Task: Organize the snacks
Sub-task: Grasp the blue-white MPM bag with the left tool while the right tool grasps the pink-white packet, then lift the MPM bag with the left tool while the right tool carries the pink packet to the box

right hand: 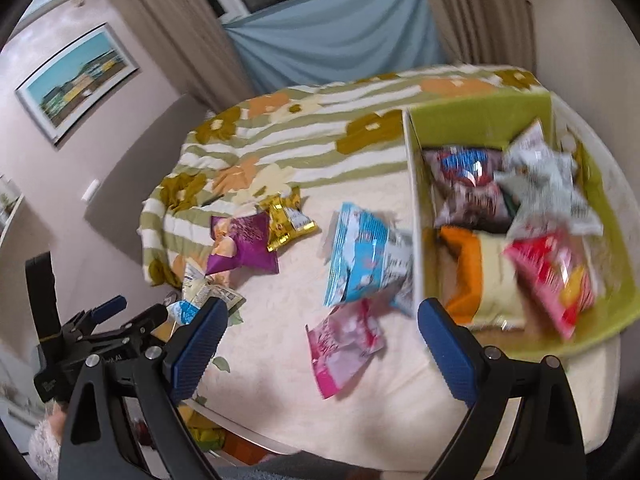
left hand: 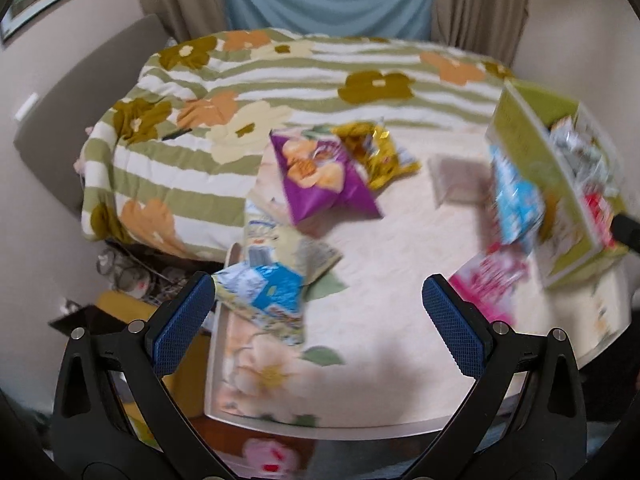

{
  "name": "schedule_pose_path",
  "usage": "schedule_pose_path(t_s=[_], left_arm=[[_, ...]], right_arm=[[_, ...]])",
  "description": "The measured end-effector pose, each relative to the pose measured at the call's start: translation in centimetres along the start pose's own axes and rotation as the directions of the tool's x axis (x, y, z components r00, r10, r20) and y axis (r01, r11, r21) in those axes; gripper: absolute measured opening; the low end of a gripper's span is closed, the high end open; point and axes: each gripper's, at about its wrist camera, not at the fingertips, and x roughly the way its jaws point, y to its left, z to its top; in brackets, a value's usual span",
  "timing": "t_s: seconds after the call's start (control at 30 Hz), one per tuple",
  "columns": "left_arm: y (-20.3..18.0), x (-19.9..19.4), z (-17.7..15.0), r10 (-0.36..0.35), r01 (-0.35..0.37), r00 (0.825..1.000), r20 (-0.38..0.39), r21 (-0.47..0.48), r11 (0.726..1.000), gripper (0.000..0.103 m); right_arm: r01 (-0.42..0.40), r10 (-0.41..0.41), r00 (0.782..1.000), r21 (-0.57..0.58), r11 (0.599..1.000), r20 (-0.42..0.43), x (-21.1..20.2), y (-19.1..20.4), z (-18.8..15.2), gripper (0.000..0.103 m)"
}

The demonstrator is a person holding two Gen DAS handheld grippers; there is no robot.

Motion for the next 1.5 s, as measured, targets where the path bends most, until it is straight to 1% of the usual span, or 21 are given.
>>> schedule_pose_path(t_s=[0.1, 0.23, 0.3, 0.47, 0.5, 0.53, 0.57, 0.6, 0.67, 0.77, 0.83, 0.9, 1.0, 1.1, 1.23, 1.3, 1.37, 1.47, 1.5], left_arm=[[0.8, 2.6, -0.5, 0.0, 0.004, 0.999, -0.038, 0.088, 0.996, 0.103], [1.1, 6.2, -0.7, 0.017, -0.002, 0.997, -0.077, 0.187, 0.982, 0.103], [1.3, 7.6, -0.7, 0.024, -0.006, 0.996, -0.083, 0.218, 0.976, 0.103], [1.4, 10.7, -0.5, 0.041, -0.013, 0.995, -0.088, 0.297, 0.955, 0.102], [1.4, 11.3, -0.5, 0.035, -0.003, 0.995, -0.097, 0.306, 0.952, 0.1], [1.5, 11.7, -0.5, 0.028, 0.006, 0.994, -0.105, 0.312, 0.95, 0.095], [1.5, 12.1, -0.5, 0.017, 0.02, 0.993, -0.114, 0.32, 0.947, 0.093], [1.5, 12.4, -0.6, 0.01, 0.03, 0.993, -0.121, 0.326, 0.945, 0.091], [1.5, 13.0, -0.6, 0.008, 0.037, 0.991, -0.132, 0.336, 0.941, 0.091], [1.9, 13.7, -0.6, -0.004, 0.055, 0.988, -0.153, 0.334, 0.941, 0.085], [2.3, 14.1, -0.5, -0.019, 0.074, 0.985, -0.169, 0.325, 0.943, 0.079], [2.5, 14.5, -0.4, -0.025, 0.084, 0.983, -0.181, 0.324, 0.942, 0.076], [2.8, 15.0, -0.2, -0.043, 0.106, 0.98, -0.197, 0.323, 0.941, 0.072], [2.8, 15.0, -0.2, -0.056, 0.121, 0.978, -0.2, 0.328, 0.937, 0.069], [2.8, 14.9, -0.2, -0.066, 0.134, 0.977, -0.204, 0.338, 0.932, 0.067], [2.8, 14.7, -0.1, -0.095, 0.165, 0.97, -0.225, 0.317, 0.934, 0.066], [2.9, 14.7, 0.0, -0.129, 0.199, 0.961, -0.245, 0.289, 0.937, 0.065], [2.3, 14.3, -0.2, -0.141, 0.212, 0.959, -0.248, 0.29, 0.933, 0.065], [2.2, 14.2, -0.3, -0.147, 0.219, 0.957, -0.25, 0.289, 0.932, 0.064]], right_arm=[[0.051, -0.05, 0.999, 0.059, 0.997, -0.017, 1.6, 0.8, -1.2, 0.095], [0.126, -0.121, 0.992, 0.137, 0.983, -0.046, 4.0, 1.6, -3.0, 0.095], [0.154, -0.146, 0.987, 0.174, 0.973, -0.059, 5.3, 1.9, -3.9, 0.095], [0.217, -0.207, 0.976, 0.219, 0.951, -0.071, 7.7, 2.7, -5.5, 0.095], [0.231, -0.219, 0.973, 0.23, 0.945, -0.076, 8.2, 2.8, -5.7, 0.095], [0.24, -0.227, 0.971, 0.246, 0.939, -0.079, 8.8, 2.7, -5.9, 0.095], [0.246, -0.233, 0.969, 0.253, 0.936, -0.081, 9.1, 2.6, -6.0, 0.095], [0.261, -0.248, 0.965, 0.261, 0.929, -0.083, 9.5, 2.5, -6.1, 0.095], [0.28, -0.267, 0.96, 0.273, 0.921, -0.082, 10.1, 2.3, -6.2, 0.095], [0.311, -0.3, 0.95, 0.286, 0.906, -0.084, 11.0, 2.1, -6.1, 0.095], [0.319, -0.308, 0.947, 0.295, 0.901, -0.085, 11.4, 2.0, -6.1, 0.095], [0.325, -0.313, 0.946, 0.302, 0.896, -0.089, 11.7, 1.8, -6.0, 0.095], [0.353, -0.34, 0.935, 0.299, 0.886, -0.098, 12.3, 1.5, -6.0, 0.095], [0.377, -0.362, 0.926, 0.297, 0.878, -0.105, 12.9, 1.0, -5.9, 0.094], [0.401, -0.385, 0.916, 0.281, 0.872, -0.114, 13.3, 0.4, -5.9, 0.089], [0.401, -0.383, 0.916, 0.282, 0.872, -0.118, 13.5, 0.1, -5.8, 0.086], [0.402, -0.384, 0.915, 0.279, 0.872, -0.122, 13.6, -0.2, -5.8, 0.085], [0.404, -0.385, 0.915, 0.275, 0.872, -0.123, 13.7, -0.5, -5.9, 0.083], [0.404, -0.386, 0.915, 0.272, 0.873, -0.122, 13.9, -0.4, -5.9, 0.081]])
